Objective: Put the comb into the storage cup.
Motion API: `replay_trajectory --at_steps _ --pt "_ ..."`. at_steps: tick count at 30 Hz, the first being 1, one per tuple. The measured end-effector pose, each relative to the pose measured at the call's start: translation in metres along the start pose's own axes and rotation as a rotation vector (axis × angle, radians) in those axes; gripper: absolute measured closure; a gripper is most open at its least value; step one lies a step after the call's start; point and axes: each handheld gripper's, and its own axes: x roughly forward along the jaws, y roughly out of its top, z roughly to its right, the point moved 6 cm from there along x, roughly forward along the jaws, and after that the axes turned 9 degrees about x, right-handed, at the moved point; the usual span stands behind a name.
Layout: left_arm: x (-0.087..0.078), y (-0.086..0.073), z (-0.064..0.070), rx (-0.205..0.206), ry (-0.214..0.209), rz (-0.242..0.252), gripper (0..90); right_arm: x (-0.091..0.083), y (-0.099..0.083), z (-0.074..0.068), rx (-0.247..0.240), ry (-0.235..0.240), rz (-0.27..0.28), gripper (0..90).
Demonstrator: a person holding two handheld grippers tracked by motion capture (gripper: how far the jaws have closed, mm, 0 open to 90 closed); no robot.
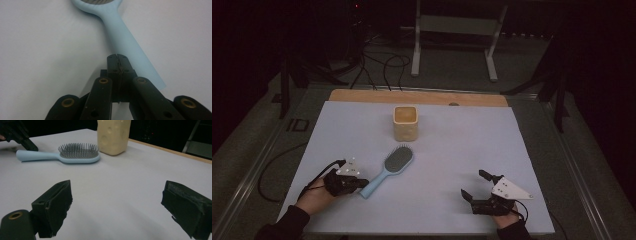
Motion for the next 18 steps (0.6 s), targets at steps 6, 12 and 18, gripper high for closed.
replay_trajectory --at_steps 6,12,18 --pt "0.002 0.004 0.008 0.015 -0.018 -0.004 89.8 0.0 0.0 0.0 0.0 0.002 0.0 9.2" --pt "0.004 0.007 0.015 0.023 -0.034 -0.003 89.8 0.001 0.0 -0.001 0.0 0.003 -0.003 9.2" --pt "0.005 0.009 0.017 0.026 -0.052 -0.008 89.8 0.001 -0.001 -0.001 -0.001 0.005 -0.006 9.2"
